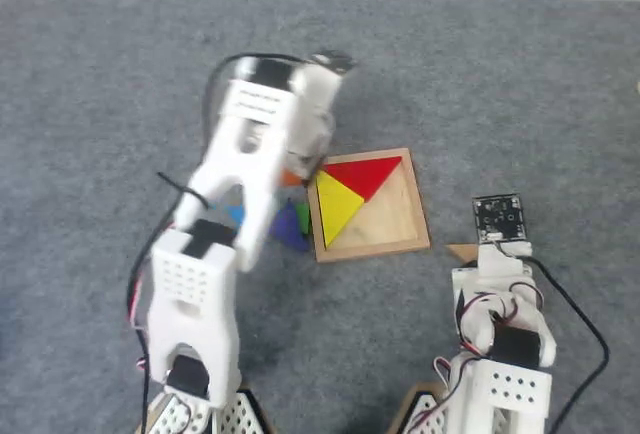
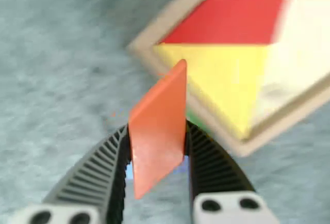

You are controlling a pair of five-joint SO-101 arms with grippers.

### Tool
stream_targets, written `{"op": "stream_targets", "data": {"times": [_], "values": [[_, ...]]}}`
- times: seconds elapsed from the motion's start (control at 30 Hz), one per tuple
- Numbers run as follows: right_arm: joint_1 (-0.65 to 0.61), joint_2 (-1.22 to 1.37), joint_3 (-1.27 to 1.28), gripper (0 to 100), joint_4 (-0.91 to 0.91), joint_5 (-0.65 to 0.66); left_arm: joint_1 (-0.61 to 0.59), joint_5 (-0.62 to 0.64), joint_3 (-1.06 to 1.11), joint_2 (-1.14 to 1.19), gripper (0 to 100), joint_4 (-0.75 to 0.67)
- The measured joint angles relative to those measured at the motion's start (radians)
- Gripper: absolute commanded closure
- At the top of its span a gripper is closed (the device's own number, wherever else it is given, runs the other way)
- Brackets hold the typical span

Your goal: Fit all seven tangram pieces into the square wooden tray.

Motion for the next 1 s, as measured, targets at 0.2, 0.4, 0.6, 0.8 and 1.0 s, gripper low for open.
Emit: {"op": "stream_targets", "data": {"times": [0.2, 0.4, 0.6, 0.8, 1.0], "values": [[0.063, 0.0, 0.0, 85.5, 0.018, 0.0, 0.218, 0.292, 0.0, 0.0, 99, -0.023], [0.066, 0.0, 0.0, 85.5, 0.018, 0.0, 0.29, 0.551, 0.0, 0.0, 99, -0.112], [0.064, 0.0, 0.0, 85.5, 0.018, 0.0, 0.299, 0.646, -0.017, 0.087, 99, -0.186], [0.064, 0.0, 0.0, 85.5, 0.018, 0.0, 0.339, 0.671, -0.192, 0.245, 98, -0.19], [0.064, 0.0, 0.0, 85.5, 0.018, 0.0, 0.351, 0.674, -0.43, 0.396, 82, -0.12]]}}
